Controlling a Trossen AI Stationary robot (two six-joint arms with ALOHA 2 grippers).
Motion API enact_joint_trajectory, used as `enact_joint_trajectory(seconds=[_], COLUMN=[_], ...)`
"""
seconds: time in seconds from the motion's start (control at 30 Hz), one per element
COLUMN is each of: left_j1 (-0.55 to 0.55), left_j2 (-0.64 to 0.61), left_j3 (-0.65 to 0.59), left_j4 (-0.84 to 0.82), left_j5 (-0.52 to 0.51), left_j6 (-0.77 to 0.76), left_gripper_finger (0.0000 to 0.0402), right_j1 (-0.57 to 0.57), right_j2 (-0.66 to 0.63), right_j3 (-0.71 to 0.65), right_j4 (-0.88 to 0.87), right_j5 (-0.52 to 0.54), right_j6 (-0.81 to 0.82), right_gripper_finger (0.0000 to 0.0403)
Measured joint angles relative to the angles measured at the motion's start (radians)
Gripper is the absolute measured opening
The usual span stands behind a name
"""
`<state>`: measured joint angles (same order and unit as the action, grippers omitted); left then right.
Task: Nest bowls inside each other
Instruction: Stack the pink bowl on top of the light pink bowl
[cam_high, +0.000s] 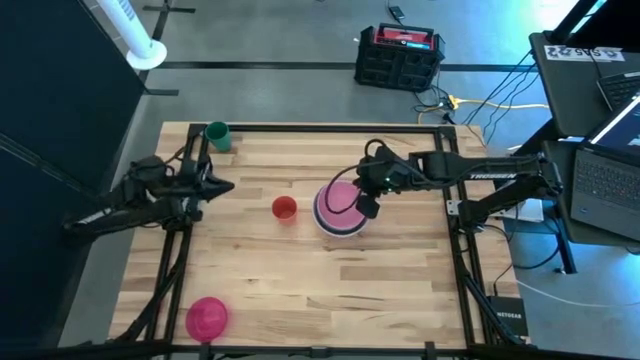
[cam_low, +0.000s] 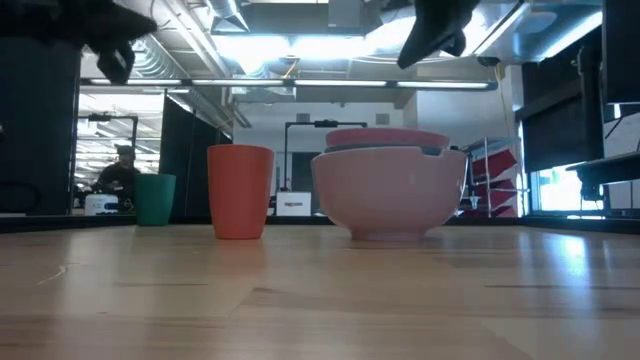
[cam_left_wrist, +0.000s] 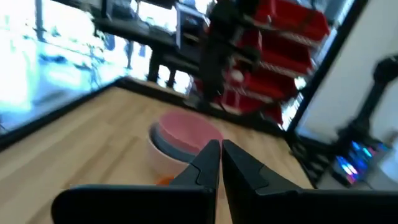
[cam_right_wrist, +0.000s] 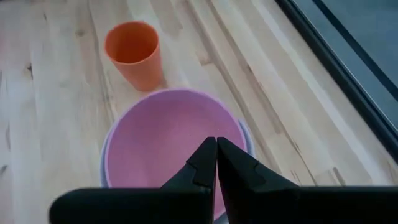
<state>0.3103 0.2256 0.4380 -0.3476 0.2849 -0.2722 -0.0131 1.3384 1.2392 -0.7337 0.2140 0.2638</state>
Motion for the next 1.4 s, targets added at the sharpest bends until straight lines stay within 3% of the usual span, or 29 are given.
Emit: enact_joint_trajectory(seconds=[0.23, 0.5, 0.83, 1.23, 1.4], left_j1=[-0.113, -0.382, -0.846, -1.029, -1.067], left_j2=[0.171, 0.438, 0.727, 0.995, 1.081], left_j3=[0.239, 0.416, 0.458, 0.454, 0.453], left_j4=[-0.308, -0.543, -0.578, -0.571, -0.479], left_j5=[0.131, 0.135, 0.134, -0.011, -0.012], left_j6=[0.08, 0.164, 0.161, -0.008, -0.055], left_gripper_finger=[0.0016, 0.0066, 0.008, 0.008, 0.008], right_j1=[0.0, 0.001, 0.0, 0.0, 0.0], right_j2=[0.002, 0.002, 0.002, 0.002, 0.002], right_j3=[-0.007, -0.008, -0.008, -0.008, -0.008], right_j4=[-0.036, -0.088, -0.116, -0.115, -0.119], right_j5=[-0.006, -0.026, -0.032, -0.044, -0.05], right_j6=[0.009, 0.057, 0.07, 0.034, 0.018], right_gripper_finger=[0.0, 0.0, 0.0, 0.0, 0.0])
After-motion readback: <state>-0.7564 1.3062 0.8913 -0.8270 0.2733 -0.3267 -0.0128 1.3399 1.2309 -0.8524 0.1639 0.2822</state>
